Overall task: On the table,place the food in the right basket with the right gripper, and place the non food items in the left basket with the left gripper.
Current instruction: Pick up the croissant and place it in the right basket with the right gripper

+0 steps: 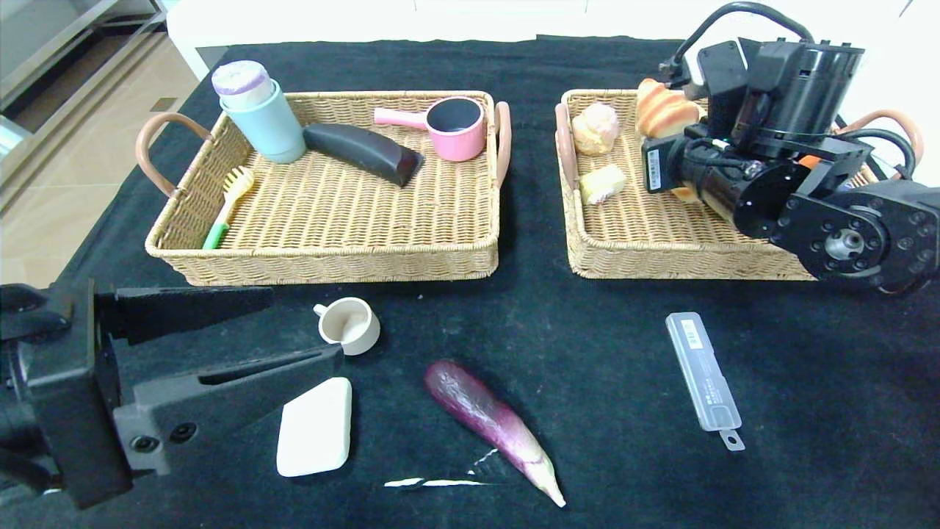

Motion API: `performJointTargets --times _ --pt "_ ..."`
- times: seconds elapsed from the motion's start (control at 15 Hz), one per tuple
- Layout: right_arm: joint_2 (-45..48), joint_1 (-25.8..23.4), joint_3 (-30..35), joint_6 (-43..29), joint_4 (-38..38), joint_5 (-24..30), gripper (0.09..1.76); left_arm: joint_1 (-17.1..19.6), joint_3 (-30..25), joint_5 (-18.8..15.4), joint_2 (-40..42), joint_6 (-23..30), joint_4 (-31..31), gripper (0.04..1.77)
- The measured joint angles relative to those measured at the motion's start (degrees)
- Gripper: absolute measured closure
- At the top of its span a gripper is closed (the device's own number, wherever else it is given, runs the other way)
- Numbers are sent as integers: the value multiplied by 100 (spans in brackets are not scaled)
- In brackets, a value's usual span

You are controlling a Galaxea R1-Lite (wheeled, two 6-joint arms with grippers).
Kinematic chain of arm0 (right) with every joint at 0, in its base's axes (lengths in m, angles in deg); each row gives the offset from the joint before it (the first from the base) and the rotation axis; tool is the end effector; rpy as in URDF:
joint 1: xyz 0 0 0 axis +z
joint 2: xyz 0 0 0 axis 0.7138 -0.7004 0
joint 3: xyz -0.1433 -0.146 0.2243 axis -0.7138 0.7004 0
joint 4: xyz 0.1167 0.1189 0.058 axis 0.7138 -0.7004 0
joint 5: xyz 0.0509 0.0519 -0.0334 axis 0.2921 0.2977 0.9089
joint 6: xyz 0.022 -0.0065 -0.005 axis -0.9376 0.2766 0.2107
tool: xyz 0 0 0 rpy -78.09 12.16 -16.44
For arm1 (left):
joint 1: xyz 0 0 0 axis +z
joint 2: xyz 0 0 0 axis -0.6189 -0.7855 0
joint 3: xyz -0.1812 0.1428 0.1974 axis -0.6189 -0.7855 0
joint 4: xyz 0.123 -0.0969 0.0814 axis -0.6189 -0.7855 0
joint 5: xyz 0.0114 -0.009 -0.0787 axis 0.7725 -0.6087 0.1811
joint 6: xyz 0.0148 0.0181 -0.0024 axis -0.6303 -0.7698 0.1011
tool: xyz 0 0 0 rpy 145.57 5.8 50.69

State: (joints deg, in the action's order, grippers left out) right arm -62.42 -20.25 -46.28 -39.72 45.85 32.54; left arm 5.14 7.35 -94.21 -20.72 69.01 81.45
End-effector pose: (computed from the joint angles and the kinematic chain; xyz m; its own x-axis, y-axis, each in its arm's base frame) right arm 0.3488 0.1530 0.3034 0.9964 -0.0333 0.0785 0.0519 0.9671 -0.2489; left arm 0.1036 -0.0724 0.2887 0.7124 -0.6738 -0.1961 0.6722 0.7355 -0.0853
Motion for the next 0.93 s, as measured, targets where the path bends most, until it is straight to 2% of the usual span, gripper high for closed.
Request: performJointTargets --times 0.2,0.53,0.93 --pt "-4 6 13 6 -32 0 103 -2 -4 0 -6 0 0 9" --pt "16 22 38 17 -27 7 59 -2 -11 0 -35 -9 -2 9" --pt "107 108 149 37 -52 10 35 -4 -11 0 -37 -11 -2 9"
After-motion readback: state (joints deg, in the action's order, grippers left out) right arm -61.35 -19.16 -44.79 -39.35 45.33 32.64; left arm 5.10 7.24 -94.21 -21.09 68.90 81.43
